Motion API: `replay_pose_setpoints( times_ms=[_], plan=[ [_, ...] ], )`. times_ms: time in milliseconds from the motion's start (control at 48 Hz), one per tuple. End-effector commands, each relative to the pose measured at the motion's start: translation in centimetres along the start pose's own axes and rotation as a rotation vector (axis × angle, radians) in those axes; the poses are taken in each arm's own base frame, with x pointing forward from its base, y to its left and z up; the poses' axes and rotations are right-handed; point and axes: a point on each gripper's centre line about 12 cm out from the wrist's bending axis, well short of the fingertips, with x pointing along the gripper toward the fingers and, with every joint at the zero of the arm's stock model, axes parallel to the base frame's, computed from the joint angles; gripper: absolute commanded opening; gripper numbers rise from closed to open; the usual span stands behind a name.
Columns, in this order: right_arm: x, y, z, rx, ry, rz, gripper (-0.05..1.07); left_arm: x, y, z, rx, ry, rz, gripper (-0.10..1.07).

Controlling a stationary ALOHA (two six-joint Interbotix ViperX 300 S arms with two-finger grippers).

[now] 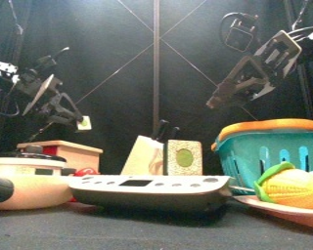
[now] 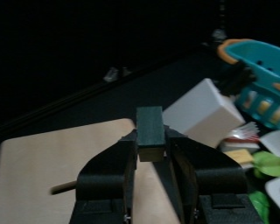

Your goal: Place green sushi piece on drawer

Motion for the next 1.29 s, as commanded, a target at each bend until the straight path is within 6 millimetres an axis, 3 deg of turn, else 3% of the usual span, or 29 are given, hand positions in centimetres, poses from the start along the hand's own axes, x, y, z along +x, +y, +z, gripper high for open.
replay_pose_setpoints(
  times_ms=[0,562,938,1271],
  plan=[
    [-0.1,-0.1,0.8,0.001,-0.026,-0.002,0.76,0.2,0.7,0.0,-0.005,0.009,0.028,0.55],
    [0.0,-0.3,0.8,0.001,-0.022,-0.009,0.76,0.4,0.4,-0.8,-0.013,0.087,-0.004,0.58],
    [0.0,-0.3,0.7,0.001,-0.021,-0.009,0.76,0.5,0.0,-0.4,-0.013,0.082,-0.019,0.90],
    [0.1,-0.3,0.7,0.003,-0.019,-0.009,0.76,0.5,-0.2,-0.1,-0.001,0.068,-0.029,0.93]
  ],
)
